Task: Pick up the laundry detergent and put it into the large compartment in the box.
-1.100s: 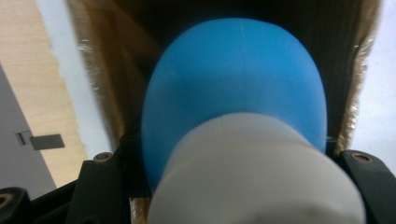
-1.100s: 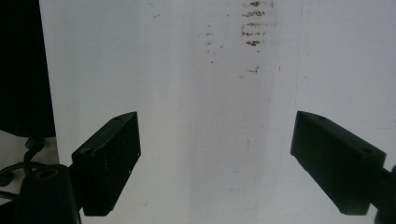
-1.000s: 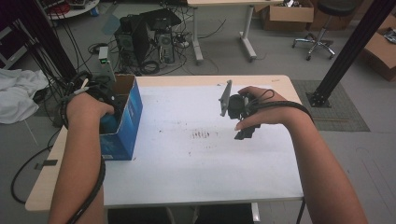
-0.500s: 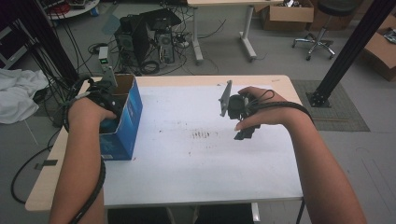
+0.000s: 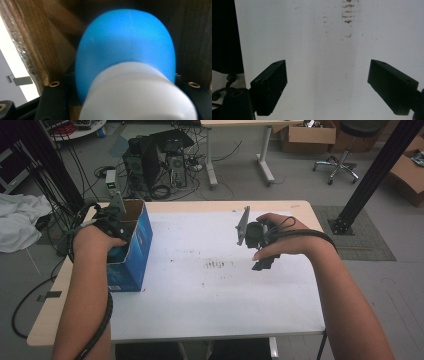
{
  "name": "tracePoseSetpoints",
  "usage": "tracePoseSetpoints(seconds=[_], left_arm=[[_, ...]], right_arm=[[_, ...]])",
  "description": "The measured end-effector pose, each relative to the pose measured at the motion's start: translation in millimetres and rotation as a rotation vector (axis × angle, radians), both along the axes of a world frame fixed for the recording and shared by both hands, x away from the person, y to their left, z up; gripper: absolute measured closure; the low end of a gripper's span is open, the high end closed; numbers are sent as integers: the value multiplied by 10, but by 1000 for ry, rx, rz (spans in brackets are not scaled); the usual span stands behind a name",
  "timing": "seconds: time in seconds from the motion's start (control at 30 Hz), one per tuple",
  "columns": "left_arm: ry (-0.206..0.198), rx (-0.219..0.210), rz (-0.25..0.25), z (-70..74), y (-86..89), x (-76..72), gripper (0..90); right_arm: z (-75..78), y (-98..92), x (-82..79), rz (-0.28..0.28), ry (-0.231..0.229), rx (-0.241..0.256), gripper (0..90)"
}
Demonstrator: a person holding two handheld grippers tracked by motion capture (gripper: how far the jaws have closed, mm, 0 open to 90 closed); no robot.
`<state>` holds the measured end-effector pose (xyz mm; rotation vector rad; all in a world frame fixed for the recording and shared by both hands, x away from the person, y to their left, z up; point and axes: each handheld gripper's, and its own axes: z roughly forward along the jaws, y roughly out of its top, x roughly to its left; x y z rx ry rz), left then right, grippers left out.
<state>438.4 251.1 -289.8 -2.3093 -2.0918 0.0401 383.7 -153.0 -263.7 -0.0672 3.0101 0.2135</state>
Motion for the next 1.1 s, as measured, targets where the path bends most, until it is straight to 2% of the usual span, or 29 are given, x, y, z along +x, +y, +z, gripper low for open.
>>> tracePoseSetpoints(seconds=[0.2,0.63,0.8,0.9,1.1], left_arm=[[5,-3,-10,30,-13,0,336],[-12,14,-20,186,-42,-21,330],[-17,20,-25,270,-60,-25,317],[-38,33,-41,355,-82,-28,313],[-51,20,-32,480,-72,-39,265]], right_arm=[[-3,-2,4,-3,2,-4,162],[19,-10,-8,-1,-2,-4,162],[14,0,0,3,-1,0,162],[7,7,2,-1,1,-5,162],[3,23,6,3,2,-5,162]])
